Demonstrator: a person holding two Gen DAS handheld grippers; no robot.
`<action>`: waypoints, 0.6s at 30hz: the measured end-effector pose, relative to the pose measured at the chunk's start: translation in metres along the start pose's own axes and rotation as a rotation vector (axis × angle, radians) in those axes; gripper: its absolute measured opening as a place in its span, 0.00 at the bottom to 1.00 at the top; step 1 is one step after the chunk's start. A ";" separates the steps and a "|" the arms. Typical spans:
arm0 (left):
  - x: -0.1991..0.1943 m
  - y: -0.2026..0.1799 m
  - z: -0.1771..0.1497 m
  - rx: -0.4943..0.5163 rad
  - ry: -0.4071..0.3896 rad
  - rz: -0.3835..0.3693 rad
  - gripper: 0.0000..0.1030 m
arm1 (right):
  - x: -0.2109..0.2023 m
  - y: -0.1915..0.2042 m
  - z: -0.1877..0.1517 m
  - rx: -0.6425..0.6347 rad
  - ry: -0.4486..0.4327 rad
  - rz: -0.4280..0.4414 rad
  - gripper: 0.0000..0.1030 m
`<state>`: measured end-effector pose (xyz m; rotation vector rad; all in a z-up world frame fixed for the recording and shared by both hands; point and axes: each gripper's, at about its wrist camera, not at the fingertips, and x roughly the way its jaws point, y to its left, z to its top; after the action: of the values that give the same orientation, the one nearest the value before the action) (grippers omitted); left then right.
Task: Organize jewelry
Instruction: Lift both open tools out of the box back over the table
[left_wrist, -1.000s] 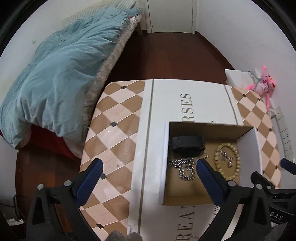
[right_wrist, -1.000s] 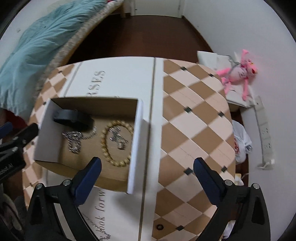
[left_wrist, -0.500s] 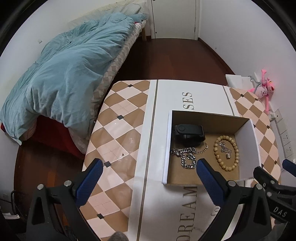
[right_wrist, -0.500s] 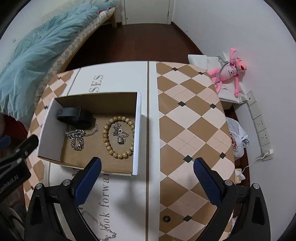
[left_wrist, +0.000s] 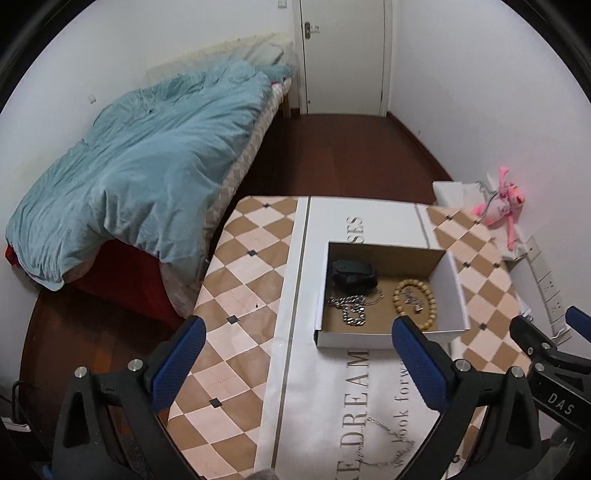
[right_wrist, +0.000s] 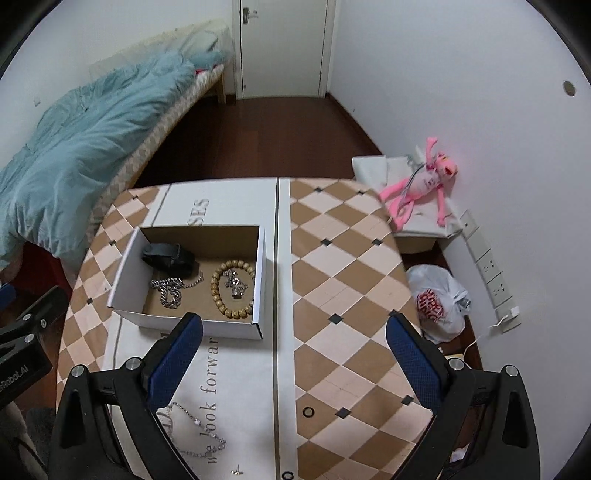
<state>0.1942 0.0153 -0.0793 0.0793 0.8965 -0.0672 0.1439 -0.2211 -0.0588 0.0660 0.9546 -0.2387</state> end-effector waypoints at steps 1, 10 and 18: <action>-0.005 0.000 0.000 -0.003 -0.007 -0.006 1.00 | -0.006 -0.001 0.000 0.005 -0.012 0.004 0.98; -0.049 0.001 -0.003 -0.005 -0.076 -0.032 1.00 | -0.055 -0.004 -0.009 0.017 -0.101 0.013 0.98; -0.056 0.002 -0.022 -0.020 -0.057 0.018 1.00 | -0.062 -0.010 -0.034 0.017 -0.055 0.084 0.98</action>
<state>0.1423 0.0204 -0.0494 0.0669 0.8395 -0.0437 0.0799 -0.2151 -0.0272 0.1143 0.8934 -0.1707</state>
